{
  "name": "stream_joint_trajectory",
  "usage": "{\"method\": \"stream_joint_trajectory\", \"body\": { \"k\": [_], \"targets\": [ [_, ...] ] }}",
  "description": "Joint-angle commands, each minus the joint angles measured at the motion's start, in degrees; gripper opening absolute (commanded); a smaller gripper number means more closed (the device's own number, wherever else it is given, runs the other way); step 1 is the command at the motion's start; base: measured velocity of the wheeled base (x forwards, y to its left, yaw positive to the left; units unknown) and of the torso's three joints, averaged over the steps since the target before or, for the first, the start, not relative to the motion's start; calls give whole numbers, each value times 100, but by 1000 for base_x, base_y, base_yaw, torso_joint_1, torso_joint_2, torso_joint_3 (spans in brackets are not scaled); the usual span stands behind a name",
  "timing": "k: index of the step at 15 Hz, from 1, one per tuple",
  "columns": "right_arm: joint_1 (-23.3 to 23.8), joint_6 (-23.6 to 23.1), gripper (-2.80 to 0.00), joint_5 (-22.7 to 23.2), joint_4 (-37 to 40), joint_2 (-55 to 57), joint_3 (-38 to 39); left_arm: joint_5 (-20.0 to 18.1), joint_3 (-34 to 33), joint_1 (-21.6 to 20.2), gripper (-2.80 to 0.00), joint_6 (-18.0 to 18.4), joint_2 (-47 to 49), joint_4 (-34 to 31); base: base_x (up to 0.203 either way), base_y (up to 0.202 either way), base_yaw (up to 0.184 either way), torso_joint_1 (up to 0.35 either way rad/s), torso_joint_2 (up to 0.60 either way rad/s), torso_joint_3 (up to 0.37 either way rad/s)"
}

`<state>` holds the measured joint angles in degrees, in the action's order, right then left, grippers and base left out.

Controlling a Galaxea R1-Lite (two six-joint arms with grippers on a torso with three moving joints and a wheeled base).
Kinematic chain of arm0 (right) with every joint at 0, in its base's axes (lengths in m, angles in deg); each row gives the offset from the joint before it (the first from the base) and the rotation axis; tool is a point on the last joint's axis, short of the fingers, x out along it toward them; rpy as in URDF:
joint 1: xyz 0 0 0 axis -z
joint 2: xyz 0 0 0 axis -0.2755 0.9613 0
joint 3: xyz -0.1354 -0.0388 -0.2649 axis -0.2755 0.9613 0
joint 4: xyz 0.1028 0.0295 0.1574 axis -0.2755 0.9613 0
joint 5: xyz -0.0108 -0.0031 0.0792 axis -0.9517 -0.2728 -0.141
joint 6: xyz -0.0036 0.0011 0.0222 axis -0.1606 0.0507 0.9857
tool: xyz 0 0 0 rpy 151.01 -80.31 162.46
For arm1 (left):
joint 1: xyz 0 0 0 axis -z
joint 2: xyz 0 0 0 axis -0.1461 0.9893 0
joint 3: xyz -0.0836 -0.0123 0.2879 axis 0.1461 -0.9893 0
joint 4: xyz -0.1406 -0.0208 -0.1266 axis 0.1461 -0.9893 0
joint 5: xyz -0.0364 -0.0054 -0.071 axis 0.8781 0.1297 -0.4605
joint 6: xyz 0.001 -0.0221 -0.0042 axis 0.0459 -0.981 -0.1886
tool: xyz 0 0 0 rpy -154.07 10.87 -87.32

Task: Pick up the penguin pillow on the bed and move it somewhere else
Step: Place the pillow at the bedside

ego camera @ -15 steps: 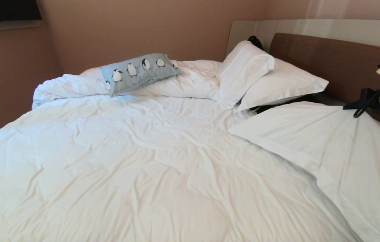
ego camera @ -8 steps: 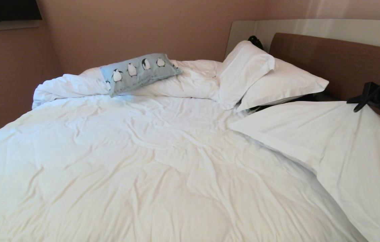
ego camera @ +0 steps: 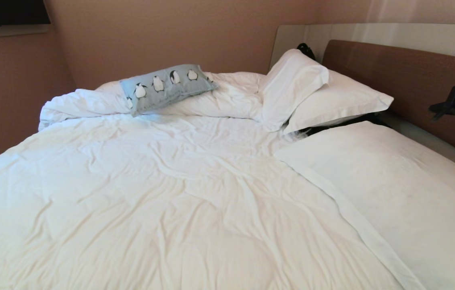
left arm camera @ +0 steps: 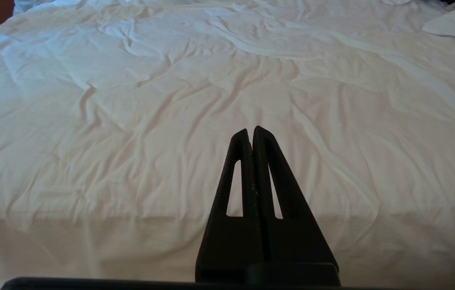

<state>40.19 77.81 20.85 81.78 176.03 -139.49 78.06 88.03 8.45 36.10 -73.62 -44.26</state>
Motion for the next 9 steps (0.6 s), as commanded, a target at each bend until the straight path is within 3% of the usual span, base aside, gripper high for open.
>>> {"method": "stream_joint_trajectory", "body": {
  "k": [1,6,7,9],
  "targets": [
    [15,24,-280,5,-9,9,9,2,0,4,-280,0,-2,0,0,0,0,0,0,0],
    [-135,-148,-280,-48,-11,303,9,2,0,4,-280,0,6,0,0,0,0,0,0,0],
    [-256,-165,-280,-204,-15,454,-7,2,0,4,-280,0,6,0,0,0,0,0,0,0],
    [-675,-303,-280,-948,-5,654,-9,2,0,4,-280,0,6,0,0,0,0,0,0,0]
  ]
}}
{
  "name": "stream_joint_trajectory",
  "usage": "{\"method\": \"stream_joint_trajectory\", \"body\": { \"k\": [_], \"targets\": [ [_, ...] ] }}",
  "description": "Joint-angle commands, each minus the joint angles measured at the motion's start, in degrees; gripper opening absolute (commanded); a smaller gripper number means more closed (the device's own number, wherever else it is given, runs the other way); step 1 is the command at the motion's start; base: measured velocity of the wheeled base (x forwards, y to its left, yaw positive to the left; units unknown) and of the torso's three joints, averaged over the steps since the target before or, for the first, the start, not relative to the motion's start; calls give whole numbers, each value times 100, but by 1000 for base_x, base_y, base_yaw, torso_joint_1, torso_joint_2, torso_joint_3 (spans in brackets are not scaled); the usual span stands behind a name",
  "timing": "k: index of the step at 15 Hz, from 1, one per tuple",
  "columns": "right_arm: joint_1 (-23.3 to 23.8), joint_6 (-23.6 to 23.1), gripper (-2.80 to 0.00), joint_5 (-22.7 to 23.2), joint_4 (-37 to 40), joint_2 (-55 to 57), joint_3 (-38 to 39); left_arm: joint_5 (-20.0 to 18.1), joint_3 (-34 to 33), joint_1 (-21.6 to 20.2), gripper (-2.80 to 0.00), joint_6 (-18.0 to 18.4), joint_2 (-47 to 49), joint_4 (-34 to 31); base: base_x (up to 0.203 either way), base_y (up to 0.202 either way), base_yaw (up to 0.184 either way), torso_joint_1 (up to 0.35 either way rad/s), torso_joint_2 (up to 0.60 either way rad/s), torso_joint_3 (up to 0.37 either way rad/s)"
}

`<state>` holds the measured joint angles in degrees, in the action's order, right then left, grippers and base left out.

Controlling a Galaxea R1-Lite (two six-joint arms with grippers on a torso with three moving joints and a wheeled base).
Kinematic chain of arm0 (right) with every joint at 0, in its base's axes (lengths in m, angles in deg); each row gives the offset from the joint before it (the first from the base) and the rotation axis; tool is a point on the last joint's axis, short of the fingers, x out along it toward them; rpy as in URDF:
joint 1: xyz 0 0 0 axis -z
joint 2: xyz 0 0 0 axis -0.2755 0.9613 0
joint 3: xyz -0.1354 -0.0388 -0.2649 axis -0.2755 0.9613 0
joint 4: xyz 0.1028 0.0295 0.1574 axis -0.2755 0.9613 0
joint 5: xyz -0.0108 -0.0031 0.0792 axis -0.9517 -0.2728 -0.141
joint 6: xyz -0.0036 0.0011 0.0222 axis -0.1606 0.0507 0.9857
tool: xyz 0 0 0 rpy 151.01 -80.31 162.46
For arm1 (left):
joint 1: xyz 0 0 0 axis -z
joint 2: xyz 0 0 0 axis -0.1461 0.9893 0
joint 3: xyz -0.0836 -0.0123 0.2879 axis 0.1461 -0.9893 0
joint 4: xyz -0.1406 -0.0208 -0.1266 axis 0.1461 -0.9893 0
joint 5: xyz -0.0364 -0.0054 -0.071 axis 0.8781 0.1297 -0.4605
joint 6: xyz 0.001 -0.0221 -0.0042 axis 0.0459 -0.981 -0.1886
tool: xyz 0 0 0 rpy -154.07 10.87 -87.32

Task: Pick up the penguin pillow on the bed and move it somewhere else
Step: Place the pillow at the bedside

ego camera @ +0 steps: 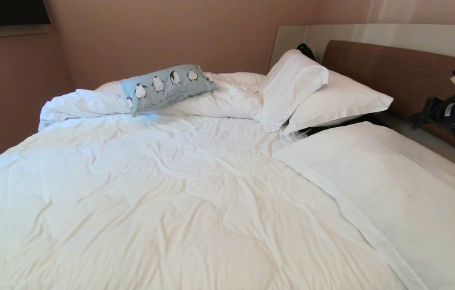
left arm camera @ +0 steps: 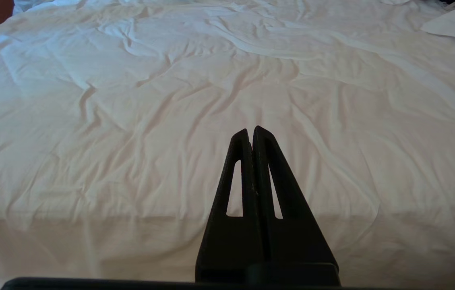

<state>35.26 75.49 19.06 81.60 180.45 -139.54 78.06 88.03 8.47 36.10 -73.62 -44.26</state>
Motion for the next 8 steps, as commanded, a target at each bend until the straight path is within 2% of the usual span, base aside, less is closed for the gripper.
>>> {"method": "stream_joint_trajectory", "body": {
  "k": [1,4,8],
  "targets": [
    [-266,-166,-280,-939,28,270,8,2,0,1,-280,0,0,0,0,0,0,0,0,0],
    [-1011,-387,-280,-1984,49,556,100,2,-7,1,-280,0,-2,0,0,0,0,0,0,0],
    [-1462,-362,-280,-2080,44,854,185,2,0,1,-280,0,2,0,0,0,0,0,0,0]
  ]
}}
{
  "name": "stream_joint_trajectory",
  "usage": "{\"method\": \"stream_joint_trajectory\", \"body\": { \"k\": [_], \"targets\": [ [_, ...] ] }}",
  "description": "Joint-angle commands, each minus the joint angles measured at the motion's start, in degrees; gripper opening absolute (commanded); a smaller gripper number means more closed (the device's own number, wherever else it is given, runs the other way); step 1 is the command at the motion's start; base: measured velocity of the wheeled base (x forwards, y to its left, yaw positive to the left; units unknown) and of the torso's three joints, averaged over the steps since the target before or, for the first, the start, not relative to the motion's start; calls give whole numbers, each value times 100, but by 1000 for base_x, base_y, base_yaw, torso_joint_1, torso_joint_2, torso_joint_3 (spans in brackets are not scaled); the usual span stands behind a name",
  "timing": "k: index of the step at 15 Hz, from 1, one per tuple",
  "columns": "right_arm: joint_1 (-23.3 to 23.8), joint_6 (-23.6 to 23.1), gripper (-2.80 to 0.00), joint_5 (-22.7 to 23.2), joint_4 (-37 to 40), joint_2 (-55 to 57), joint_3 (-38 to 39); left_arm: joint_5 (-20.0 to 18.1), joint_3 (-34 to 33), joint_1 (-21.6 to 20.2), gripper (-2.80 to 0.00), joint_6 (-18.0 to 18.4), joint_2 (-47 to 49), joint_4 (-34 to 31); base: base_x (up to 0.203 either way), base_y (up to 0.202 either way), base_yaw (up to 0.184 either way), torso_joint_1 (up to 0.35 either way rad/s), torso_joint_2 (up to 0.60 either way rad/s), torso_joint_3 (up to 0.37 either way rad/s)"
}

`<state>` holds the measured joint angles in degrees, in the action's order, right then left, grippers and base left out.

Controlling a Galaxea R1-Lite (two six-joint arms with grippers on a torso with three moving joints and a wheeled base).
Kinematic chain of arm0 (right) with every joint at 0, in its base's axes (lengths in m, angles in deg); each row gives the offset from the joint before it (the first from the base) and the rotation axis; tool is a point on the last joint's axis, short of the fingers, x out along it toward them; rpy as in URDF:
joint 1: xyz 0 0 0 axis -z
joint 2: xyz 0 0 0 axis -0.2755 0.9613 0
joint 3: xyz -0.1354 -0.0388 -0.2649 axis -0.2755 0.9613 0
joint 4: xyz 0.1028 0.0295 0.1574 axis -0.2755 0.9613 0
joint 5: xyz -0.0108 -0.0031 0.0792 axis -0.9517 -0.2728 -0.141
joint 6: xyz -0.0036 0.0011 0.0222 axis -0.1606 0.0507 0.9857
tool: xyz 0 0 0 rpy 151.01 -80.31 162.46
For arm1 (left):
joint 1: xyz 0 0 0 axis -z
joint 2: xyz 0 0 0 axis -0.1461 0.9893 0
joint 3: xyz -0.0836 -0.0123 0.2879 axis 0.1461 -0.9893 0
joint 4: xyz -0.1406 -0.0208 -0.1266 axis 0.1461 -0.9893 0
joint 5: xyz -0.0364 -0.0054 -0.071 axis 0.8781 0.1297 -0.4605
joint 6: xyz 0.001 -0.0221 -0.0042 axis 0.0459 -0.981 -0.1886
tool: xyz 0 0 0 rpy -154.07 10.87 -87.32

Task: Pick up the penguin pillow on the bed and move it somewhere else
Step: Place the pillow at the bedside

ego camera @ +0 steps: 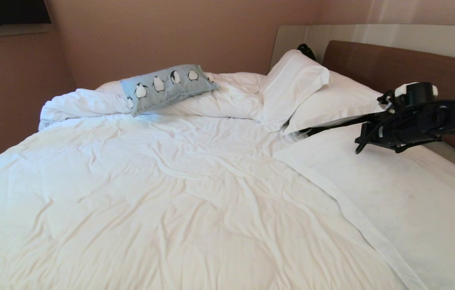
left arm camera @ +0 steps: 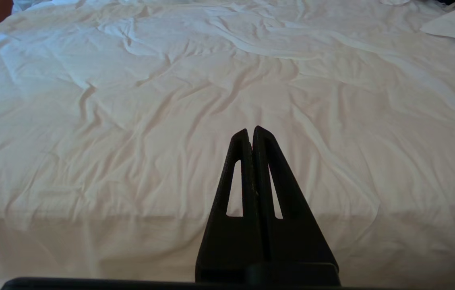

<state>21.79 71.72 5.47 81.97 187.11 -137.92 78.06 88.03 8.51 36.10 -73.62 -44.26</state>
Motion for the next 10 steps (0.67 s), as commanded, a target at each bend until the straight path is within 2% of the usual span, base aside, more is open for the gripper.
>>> {"method": "stream_joint_trajectory", "body": {
  "k": [1,4,6,10],
  "targets": [
    [-171,32,-280,-725,5,245,24,2,0,-2,-280,0,2,0,0,0,0,0,0,0],
    [-421,114,-280,-879,-12,435,24,2,0,-2,-280,0,-2,0,0,0,0,0,0,0],
    [-630,142,-280,-1322,-42,591,9,2,0,-2,-280,0,6,0,0,0,0,0,0,0],
    [-1066,108,-280,-1477,-253,646,-17,2,0,-2,-280,0,-2,0,0,0,0,0,0,0]
  ]
}}
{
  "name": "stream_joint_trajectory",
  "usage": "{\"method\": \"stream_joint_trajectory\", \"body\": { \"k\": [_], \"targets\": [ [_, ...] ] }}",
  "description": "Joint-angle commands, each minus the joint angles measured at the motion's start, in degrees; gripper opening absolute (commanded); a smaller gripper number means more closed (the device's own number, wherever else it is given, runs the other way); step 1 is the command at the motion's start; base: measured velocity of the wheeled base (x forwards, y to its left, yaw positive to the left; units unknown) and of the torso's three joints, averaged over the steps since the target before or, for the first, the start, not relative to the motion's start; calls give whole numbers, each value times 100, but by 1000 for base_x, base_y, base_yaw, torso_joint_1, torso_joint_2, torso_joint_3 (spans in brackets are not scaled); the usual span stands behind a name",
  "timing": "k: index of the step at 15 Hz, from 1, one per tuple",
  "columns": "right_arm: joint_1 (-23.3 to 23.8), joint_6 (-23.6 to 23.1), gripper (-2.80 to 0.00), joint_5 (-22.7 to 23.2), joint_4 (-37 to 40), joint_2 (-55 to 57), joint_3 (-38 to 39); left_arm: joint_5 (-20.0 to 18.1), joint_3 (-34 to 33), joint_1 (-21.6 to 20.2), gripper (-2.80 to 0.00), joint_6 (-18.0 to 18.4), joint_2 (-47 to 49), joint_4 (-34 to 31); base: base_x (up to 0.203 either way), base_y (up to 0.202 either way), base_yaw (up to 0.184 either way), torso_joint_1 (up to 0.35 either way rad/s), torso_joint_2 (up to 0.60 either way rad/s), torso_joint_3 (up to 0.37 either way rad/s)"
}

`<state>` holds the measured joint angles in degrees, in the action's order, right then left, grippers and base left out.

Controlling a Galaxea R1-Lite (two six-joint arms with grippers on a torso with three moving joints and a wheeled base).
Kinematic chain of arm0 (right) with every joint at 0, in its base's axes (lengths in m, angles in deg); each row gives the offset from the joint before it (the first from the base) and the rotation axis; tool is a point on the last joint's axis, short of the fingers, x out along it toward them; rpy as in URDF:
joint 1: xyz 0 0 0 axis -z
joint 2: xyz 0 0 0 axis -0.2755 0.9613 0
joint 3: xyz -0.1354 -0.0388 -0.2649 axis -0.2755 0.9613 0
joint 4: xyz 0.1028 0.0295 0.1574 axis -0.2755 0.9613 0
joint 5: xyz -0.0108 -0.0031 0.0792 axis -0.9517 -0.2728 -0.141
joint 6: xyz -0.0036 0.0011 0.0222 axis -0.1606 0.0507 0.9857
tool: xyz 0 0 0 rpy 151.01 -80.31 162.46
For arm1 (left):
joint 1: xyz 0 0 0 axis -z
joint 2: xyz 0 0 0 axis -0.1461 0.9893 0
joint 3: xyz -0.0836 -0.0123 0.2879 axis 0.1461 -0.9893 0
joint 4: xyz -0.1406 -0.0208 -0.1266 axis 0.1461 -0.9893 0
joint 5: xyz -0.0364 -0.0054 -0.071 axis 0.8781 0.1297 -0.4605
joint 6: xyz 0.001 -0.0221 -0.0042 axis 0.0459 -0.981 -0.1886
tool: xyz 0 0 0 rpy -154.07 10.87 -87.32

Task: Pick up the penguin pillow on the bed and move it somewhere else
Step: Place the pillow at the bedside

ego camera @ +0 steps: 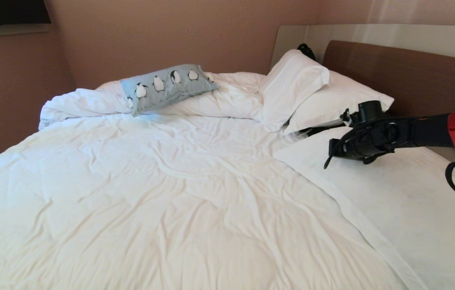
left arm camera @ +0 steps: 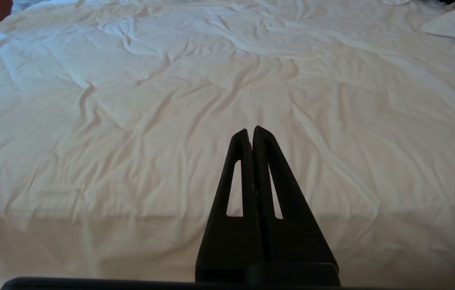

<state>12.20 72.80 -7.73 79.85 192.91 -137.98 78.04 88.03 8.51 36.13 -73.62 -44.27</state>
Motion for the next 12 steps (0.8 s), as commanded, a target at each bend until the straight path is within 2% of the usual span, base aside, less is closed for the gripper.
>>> {"method": "stream_joint_trajectory", "body": {
  "k": [1,3,6,7,8,9,12],
  "targets": [
    [-379,-45,-280,-292,-141,123,-29,5,0,-2,-280,-2,-2,2,0,0,0,0,0,0],
    [-669,-352,-280,-474,-522,334,-104,5,0,-2,-280,-2,1,2,0,0,0,0,0,0],
    [-778,-869,-280,-584,-1428,987,-181,5,0,-2,-280,-2,-2,2,0,0,0,0,0,0],
    [-771,-1097,-280,-796,-1813,1237,-176,5,0,-2,-280,-2,-2,2,0,0,0,0,0,0],
    [-746,-1356,-280,-1249,-2295,1399,-155,5,0,-2,-280,-2,-2,2,0,0,0,0,0,0],
    [-694,-1537,-280,-1436,-2550,1430,-85,5,0,-2,-280,-2,-2,2,0,0,0,0,0,0],
    [-675,-1621,-280,-1508,-2579,1472,-66,5,-1,-2,-280,-2,2,2,0,0,0,0,0,0]
  ]
}}
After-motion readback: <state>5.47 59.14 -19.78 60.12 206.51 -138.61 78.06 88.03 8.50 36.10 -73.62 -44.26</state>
